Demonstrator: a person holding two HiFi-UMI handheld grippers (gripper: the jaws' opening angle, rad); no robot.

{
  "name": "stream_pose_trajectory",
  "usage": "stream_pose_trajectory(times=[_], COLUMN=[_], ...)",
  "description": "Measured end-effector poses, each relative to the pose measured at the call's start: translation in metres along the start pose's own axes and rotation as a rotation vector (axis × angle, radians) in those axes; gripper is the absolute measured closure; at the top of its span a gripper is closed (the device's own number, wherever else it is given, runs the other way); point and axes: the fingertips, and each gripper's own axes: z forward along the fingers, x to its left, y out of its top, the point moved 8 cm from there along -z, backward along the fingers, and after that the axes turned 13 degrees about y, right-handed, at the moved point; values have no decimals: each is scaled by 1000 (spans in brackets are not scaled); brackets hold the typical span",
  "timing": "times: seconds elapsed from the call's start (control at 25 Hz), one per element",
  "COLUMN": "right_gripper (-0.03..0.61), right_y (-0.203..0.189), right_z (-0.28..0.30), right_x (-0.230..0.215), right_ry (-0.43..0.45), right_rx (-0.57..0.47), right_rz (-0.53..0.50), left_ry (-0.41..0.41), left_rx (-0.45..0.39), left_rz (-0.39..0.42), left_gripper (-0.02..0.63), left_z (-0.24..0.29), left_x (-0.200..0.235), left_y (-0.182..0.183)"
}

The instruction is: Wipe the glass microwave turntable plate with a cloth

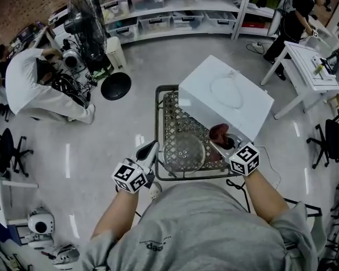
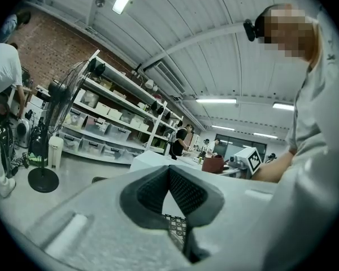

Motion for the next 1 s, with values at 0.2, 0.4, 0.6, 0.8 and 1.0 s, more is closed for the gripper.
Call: stream_pose_trajectory(times=[0.2, 0.4, 0.6, 0.8, 1.0], right_gripper=[506, 508, 508, 508, 509], right_y=[-2, -2, -2, -2, -7], right_z=[-1, 0, 0, -1, 5], right_x=[-2, -1, -1, 1, 4], right_ry=[-12, -10, -7, -5, -5], right_rx=[10, 17, 22, 28, 30], right_rz=[-12, -18, -25, -31, -35], left_ry=[-5, -13, -14, -16, -18], left_rx=[-4, -2, -4, -6, -11], left_rz=[4, 16, 12, 14, 14], left_gripper=[615, 615, 615, 615, 615], left_z=[1, 1, 1, 0, -4], left_x=[-4, -5, -7, -9, -4], left_y=[1, 3, 5, 5, 2])
